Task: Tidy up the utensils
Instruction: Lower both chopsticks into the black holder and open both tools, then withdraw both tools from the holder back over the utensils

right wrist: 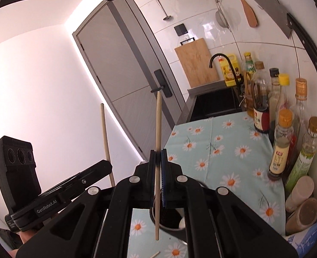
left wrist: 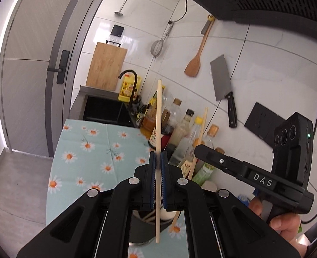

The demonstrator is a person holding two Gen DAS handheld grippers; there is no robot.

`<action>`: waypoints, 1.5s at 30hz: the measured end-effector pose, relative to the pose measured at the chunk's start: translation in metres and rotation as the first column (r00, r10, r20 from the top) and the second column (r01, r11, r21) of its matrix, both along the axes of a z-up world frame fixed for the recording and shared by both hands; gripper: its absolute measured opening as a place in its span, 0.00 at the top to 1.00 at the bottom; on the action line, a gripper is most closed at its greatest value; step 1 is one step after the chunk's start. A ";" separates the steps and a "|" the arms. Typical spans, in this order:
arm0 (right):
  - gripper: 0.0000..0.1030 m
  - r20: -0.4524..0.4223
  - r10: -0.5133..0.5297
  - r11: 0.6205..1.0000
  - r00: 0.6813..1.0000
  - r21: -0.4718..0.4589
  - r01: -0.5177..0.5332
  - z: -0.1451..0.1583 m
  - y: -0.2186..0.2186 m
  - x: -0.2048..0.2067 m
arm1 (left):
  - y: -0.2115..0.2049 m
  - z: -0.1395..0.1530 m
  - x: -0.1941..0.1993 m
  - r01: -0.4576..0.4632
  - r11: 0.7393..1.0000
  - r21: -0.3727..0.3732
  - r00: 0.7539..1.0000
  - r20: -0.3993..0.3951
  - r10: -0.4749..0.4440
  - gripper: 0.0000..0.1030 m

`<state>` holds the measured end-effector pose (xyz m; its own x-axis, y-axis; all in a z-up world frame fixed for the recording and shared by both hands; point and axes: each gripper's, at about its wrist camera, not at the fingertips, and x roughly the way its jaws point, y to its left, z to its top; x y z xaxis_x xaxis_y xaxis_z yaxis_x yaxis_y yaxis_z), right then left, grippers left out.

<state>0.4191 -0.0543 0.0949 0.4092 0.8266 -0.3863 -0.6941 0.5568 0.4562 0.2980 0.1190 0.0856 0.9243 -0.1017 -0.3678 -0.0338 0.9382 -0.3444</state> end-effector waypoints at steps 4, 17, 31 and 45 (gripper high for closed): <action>0.94 0.024 -0.027 1.000 0.999 0.012 0.027 0.004 0.002 0.006 | 0.003 0.001 0.013 -0.008 1.000 -0.016 0.999 0.045 0.008 0.96; 0.94 0.019 -0.041 0.999 0.999 -0.035 0.041 -0.014 0.020 0.020 | 0.005 -0.024 0.049 0.008 1.000 -0.019 1.000 0.010 -0.008 0.95; 0.81 -0.016 -0.067 0.997 0.998 -0.025 0.067 -0.012 0.009 0.016 | 0.008 -0.032 0.044 0.025 1.000 -0.017 0.999 -0.037 -0.026 0.95; 0.76 -0.043 -0.042 0.999 0.998 -0.018 0.041 -0.004 -0.017 -0.018 | -0.009 -0.014 0.001 -0.032 0.998 0.050 0.997 -0.063 0.035 0.66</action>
